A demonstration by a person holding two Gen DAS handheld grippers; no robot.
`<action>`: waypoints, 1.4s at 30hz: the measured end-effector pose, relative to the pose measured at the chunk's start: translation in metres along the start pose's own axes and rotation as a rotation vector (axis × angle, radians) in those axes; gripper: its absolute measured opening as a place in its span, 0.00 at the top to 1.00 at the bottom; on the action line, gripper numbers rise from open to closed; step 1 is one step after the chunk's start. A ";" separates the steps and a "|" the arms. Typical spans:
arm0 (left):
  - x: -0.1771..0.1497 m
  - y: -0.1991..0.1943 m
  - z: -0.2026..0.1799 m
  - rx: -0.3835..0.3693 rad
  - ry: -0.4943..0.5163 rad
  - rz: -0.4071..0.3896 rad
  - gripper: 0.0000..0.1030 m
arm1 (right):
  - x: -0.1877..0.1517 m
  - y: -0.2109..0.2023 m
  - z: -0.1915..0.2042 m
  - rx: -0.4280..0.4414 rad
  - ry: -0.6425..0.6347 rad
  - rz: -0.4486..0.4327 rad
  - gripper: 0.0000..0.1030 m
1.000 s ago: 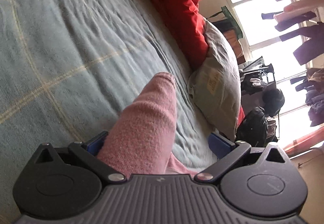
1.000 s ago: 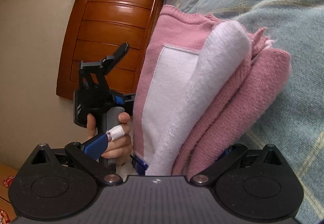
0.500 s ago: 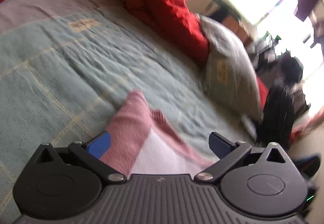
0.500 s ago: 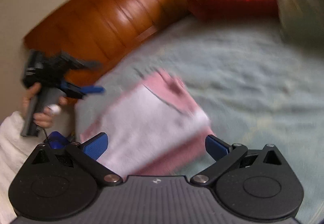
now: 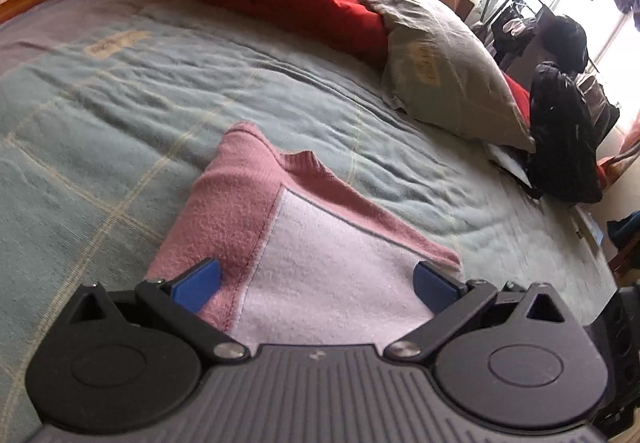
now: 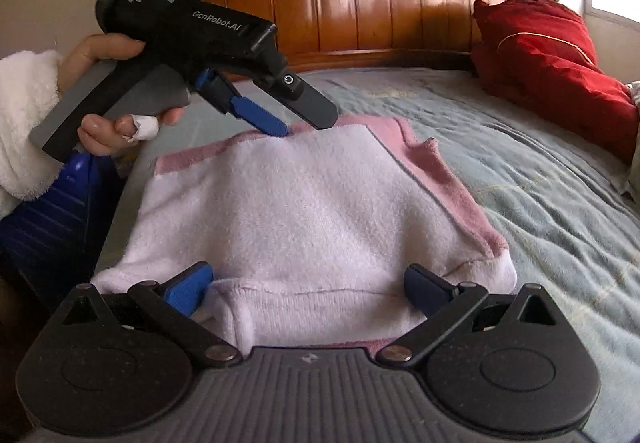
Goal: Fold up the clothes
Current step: 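Lay the folded sweater flat on the quilt and open both grippers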
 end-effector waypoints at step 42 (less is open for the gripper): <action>0.010 0.007 -0.069 0.021 -0.011 0.103 0.01 | -0.072 -0.164 0.037 -0.111 0.325 -0.211 0.00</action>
Point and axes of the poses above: each gripper's, at about its wrist camera, not at the fingertips, and y roughly the way its jaws point, z to its left, x to its top, the point moved 8 cm from there along y, roughly the way its jaws point, and after that the axes turned 12 degrees about x, right-handed, at the moved point
